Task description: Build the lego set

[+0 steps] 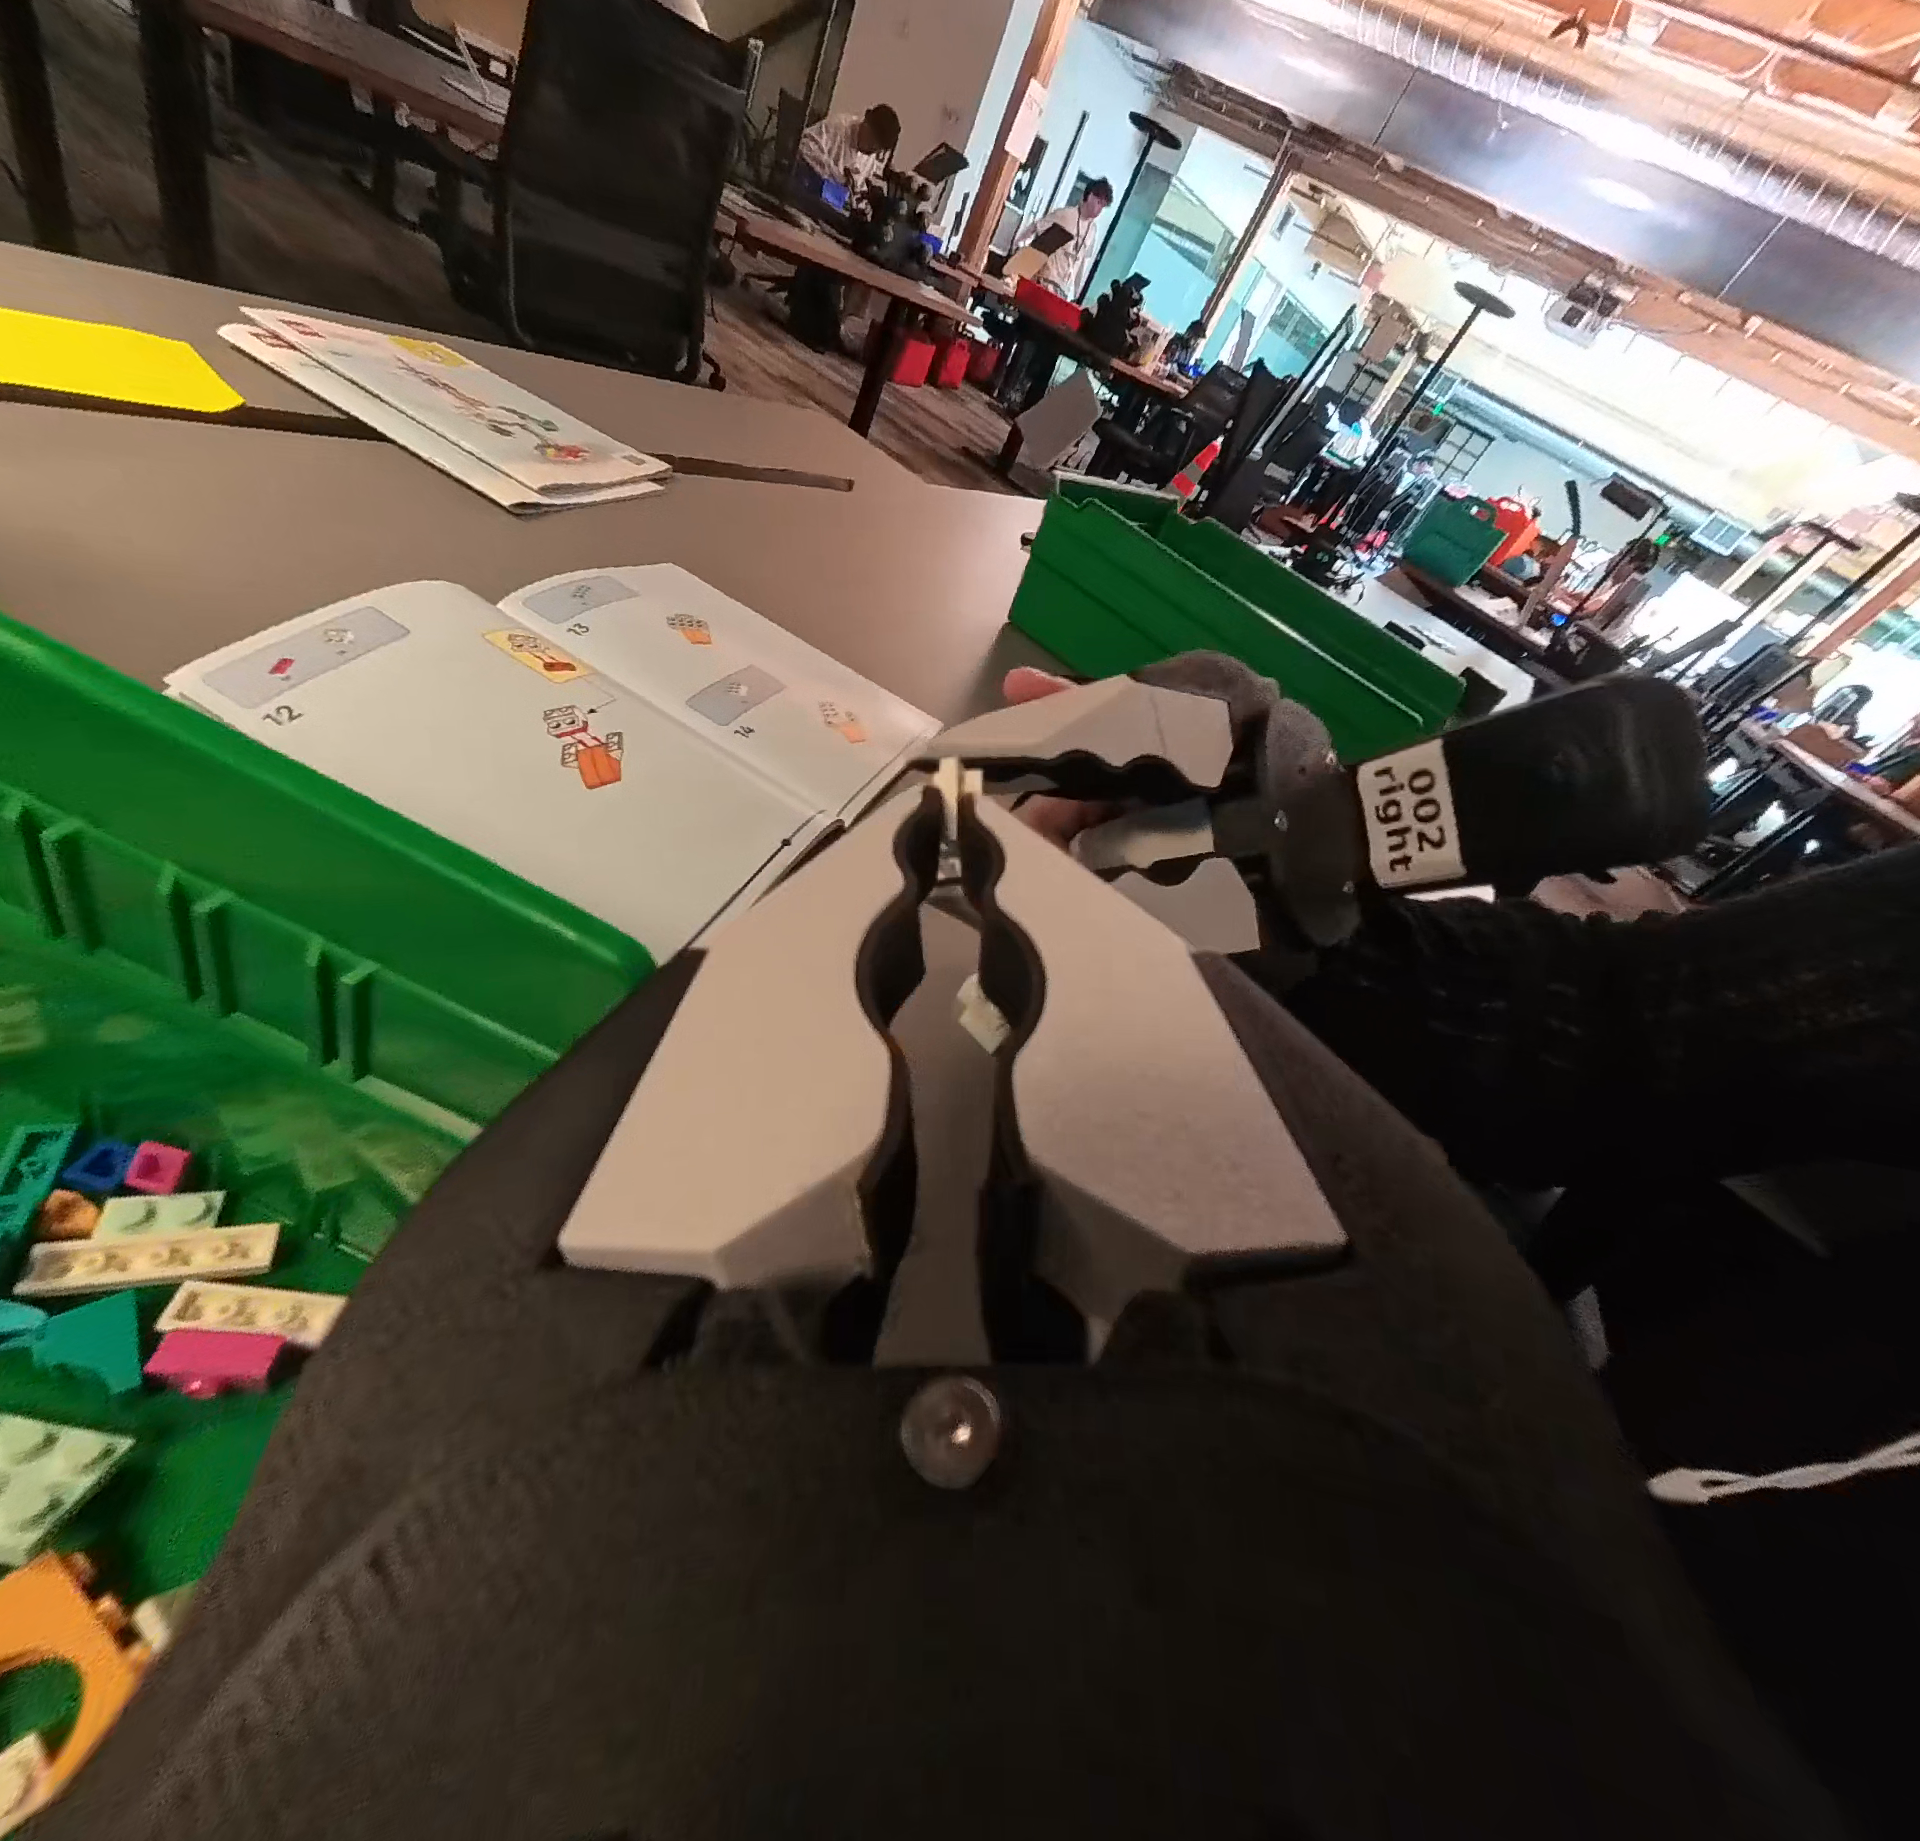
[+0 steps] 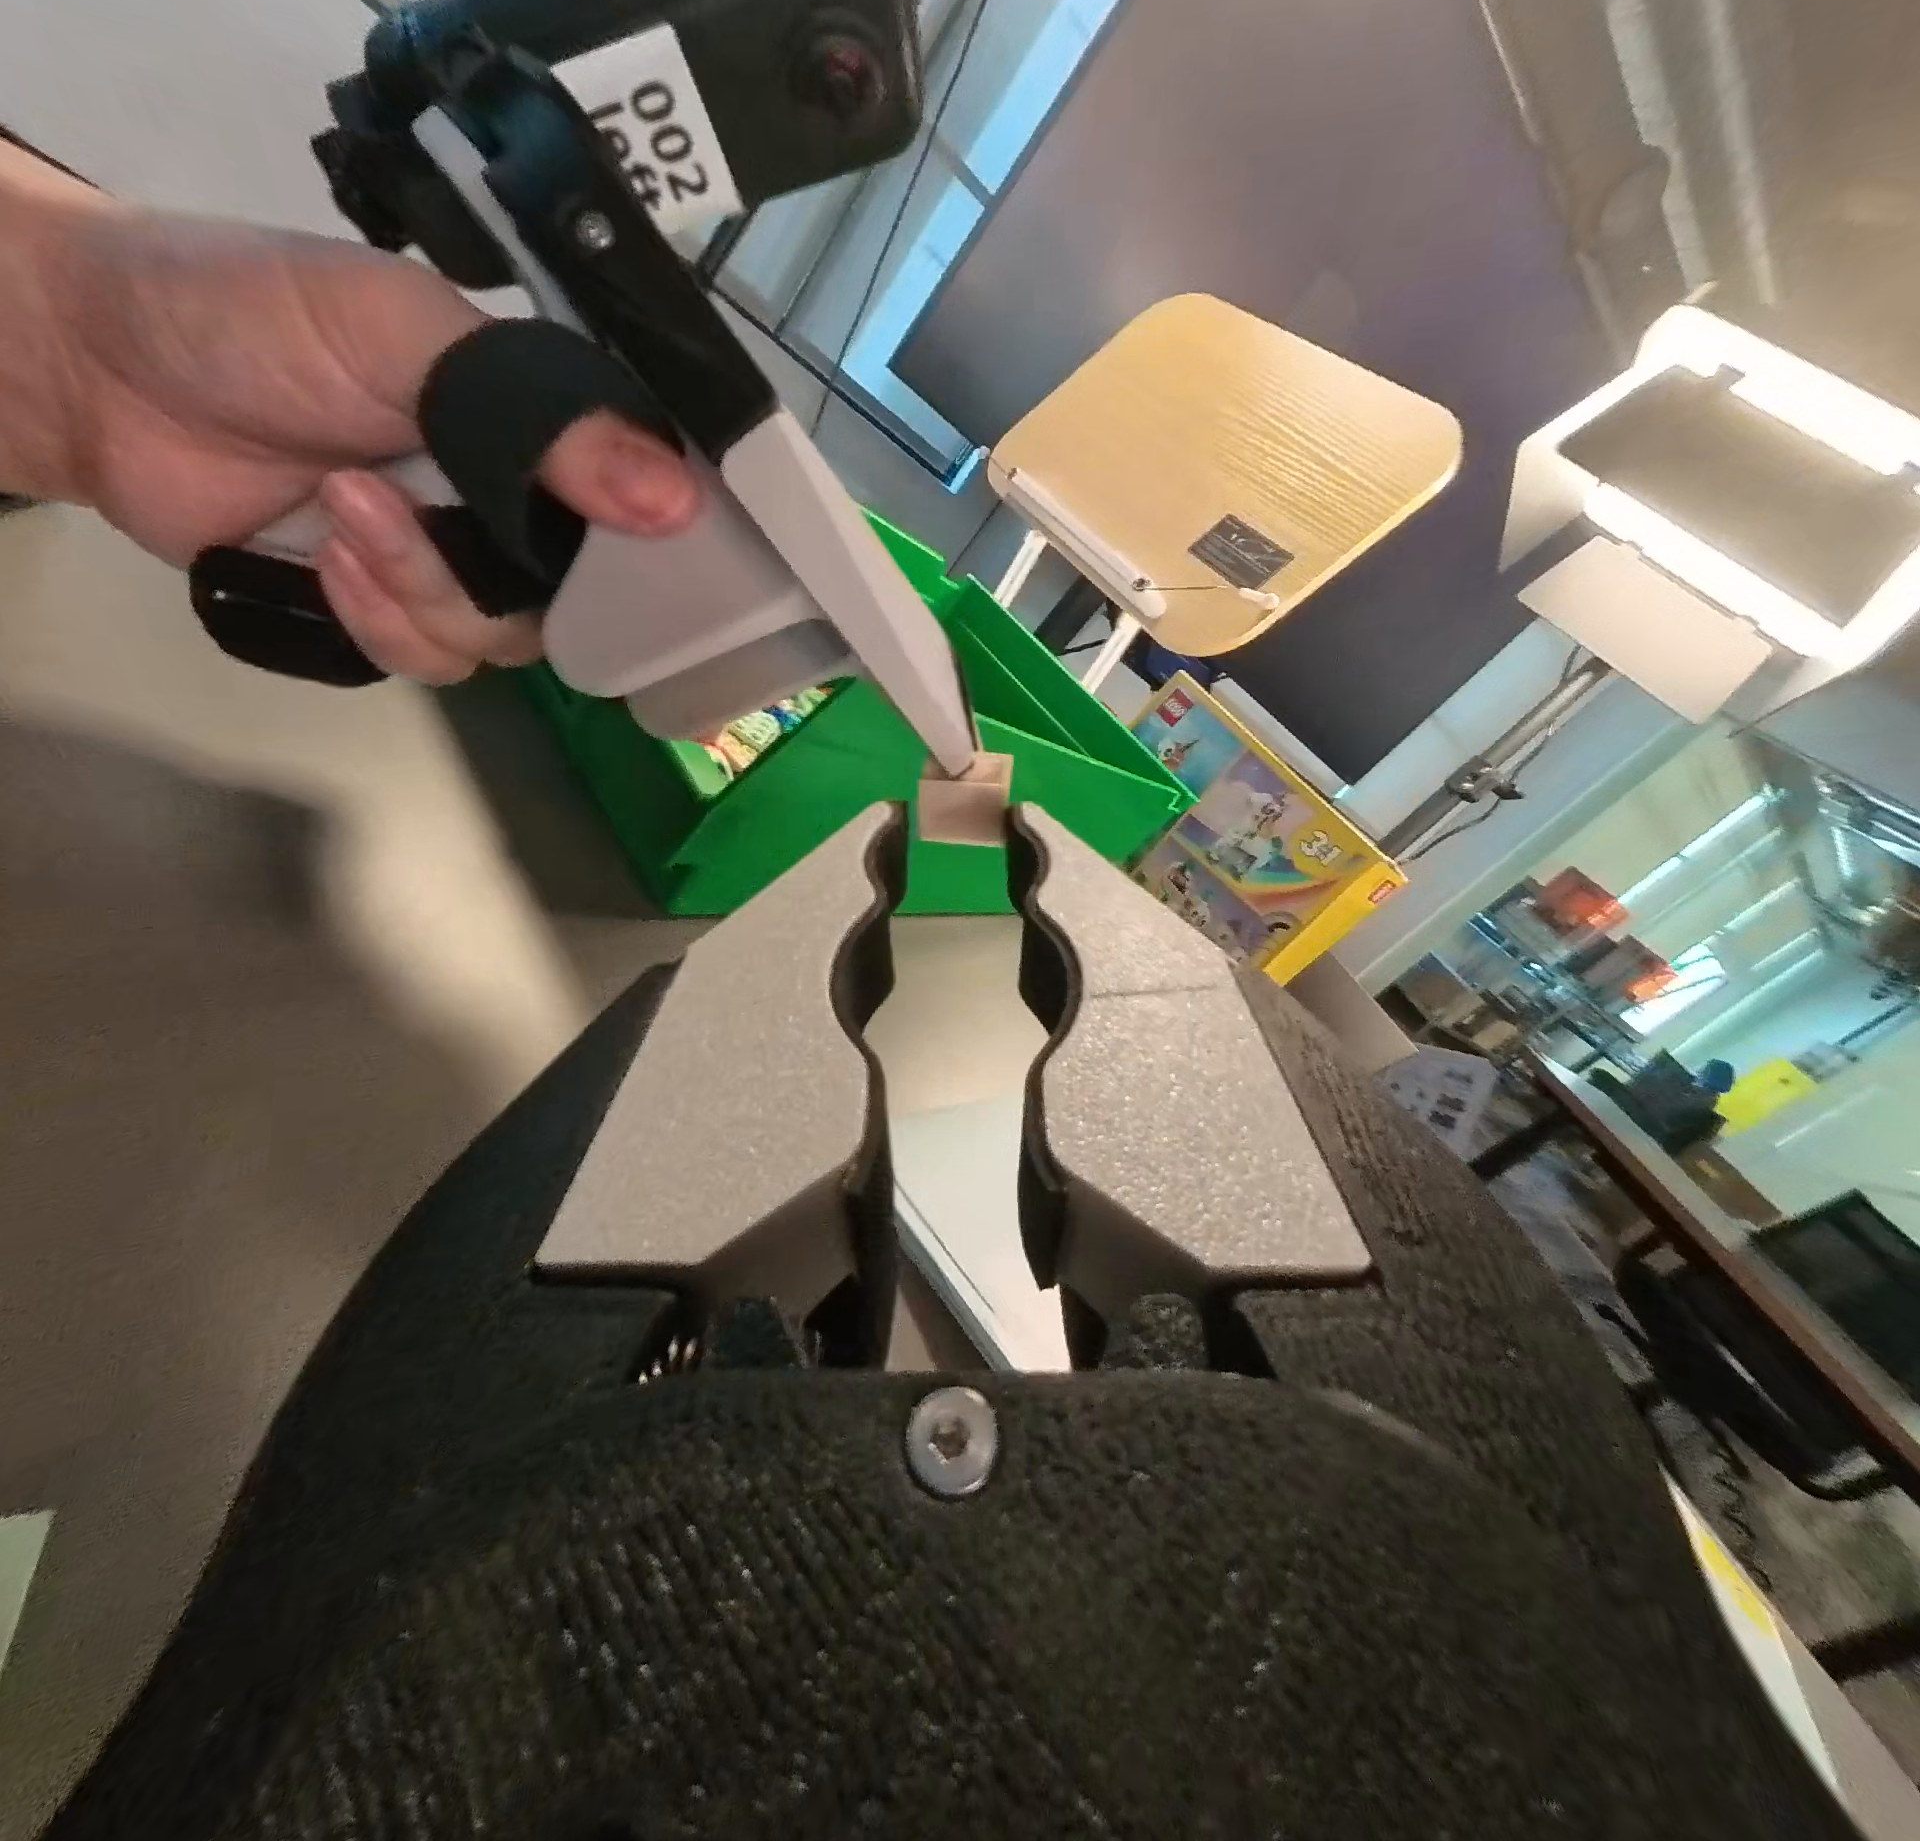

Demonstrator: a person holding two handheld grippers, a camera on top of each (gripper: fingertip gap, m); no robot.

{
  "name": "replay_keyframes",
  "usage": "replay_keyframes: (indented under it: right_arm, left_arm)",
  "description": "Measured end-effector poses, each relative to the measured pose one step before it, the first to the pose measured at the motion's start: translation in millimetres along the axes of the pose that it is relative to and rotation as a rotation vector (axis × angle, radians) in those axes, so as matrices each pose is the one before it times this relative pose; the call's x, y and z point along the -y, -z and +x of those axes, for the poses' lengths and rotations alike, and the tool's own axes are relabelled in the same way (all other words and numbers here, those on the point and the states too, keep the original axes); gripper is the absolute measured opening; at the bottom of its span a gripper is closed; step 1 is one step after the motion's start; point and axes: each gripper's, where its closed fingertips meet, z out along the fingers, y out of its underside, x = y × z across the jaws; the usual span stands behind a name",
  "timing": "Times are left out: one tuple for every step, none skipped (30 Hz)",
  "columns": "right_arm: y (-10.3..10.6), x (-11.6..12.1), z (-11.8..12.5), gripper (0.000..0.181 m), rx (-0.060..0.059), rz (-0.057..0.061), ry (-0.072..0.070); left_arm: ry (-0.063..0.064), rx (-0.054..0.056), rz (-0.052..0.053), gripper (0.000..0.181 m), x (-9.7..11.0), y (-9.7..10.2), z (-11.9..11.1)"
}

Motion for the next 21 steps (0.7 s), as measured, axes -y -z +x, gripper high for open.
replay_keyframes:
  right_arm:
    - [0.34,0.57,1.35,0.015,-0.0074,-0.0008,0.0072]
    - [0.01,0.18,0.96,0.015,-0.0011,-0.007,0.0101]
    - [-0.43,-0.27,0.13,0.015,0.0066,-0.0115,0.0018]
    - [-0.39,-0.06,-0.19,0.015,0.0073,-0.0057,-0.006]
    - [-0.21,0.42,-0.59,0.015,0.0046,0.0014,-0.002]
    - [-0.09,0.23,-0.82,0.015,0.0025,0.0013,0.0056]
    - [0.13,-0.78,0.63,0.015,-0.0077,-0.0046,0.0094]
    - [0.61,-1.85,2.41,0.015,-0.0147,-0.0074,0.013]
    - [1.07,-2.63,4.51,0.015,-0.0247,-0.0068,0.0142]
    - [1.41,-3.02,6.66,0.015,-0.0374,-0.0071,0.0154]
    - [1.41,-3.03,7.79,0.015,-0.0454,-0.0066,0.0207]
    - [1.55,-3.07,7.88,0.015,-0.0471,-0.0065,0.0276]
    - [1.36,-3.05,7.46,0.015,-0.0449,-0.0078,0.0317]
    - [1.19,-3.19,7.03,0.015,-0.0408,-0.0087,0.0308]
    - [1.04,-3.25,6.5,0.015,-0.0354,-0.0084,0.0257]
    - [0.9,-3.58,5.75,0.015,-0.0285,-0.0077,0.0186]
    - [0.59,-3.84,4.9,0.015,-0.0213,-0.0074,0.0131]
    - [0.28,-4.31,3.8,0.015,-0.0147,-0.0079,0.0116]
    - [0.15,-4.79,2.84,0.015,-0.0098,-0.0099,0.0126]
    - [-0.19,-5.09,2.06,0.015,-0.008,-0.0111,0.0118]
    - [-0.5,-5.4,1.33,0.015,-0.0045,-0.0111,0.0065]
  left_arm:
    - [0.0087,-0.0044,0.0059,0.002,0.42,-0.45,0.44]
    - [0.0091,-0.0043,0.0076,0.002,0.59,-0.29,0.56]
    - [0.0068,0.0003,0.0036,0.002,0.47,0.11,-0.24]
    - [0.0003,0.002,-0.0008,0.003,0.02,0.09,-0.54]
    - [-0.0022,0.0,-0.0022,0.002,0.02,0.5,0.04]
    - [-0.008,0.0046,-0.0064,0.002,-0.28,0.71,0.27]
    - [-0.0258,0.0142,-0.0047,0.003,0.41,1.53,0.19]
    - [-0.0446,0.0328,0.0176,0.002,4.21,4.13,-1.41]
    - [-0.0573,0.0444,0.036,0.004,8.19,7.09,-2.63]
    - [-0.062,0.0542,0.0398,0.005,10.45,9.07,-4.85]
    - [-0.0631,0.0625,0.0362,0.005,11.67,10.2,-7.62]
    - [-0.0626,0.0741,0.0216,0.006,11.06,10.34,-11.76]
    - [-0.0584,0.0869,0.0025,0.007,9.31,9.94,-16.61]
    - [-0.0478,0.0885,-0.0138,0.007,6.87,8.56,-19.99]
    - [-0.0326,0.074,-0.0263,0.007,4.42,6.3,-20.15]
    - [-0.0195,0.0567,-0.0404,0.009,1.51,3.34,-19.5]
    - [-0.0104,0.0431,-0.0584,0.012,-1.8,0.08,-18.59]
    - [-0.0054,0.0246,-0.0712,0.015,-4.01,-2.88,-15.96]
    - [-0.0057,0.0066,-0.0756,0.016,-5.07,-5.36,-13.06]
    - [-0.0085,0.0033,-0.0666,0.015,-4.29,-7.41,-11.87]
    - [-0.0128,0.0099,-0.0568,0.013,-3.58,-9.05,-11.83]
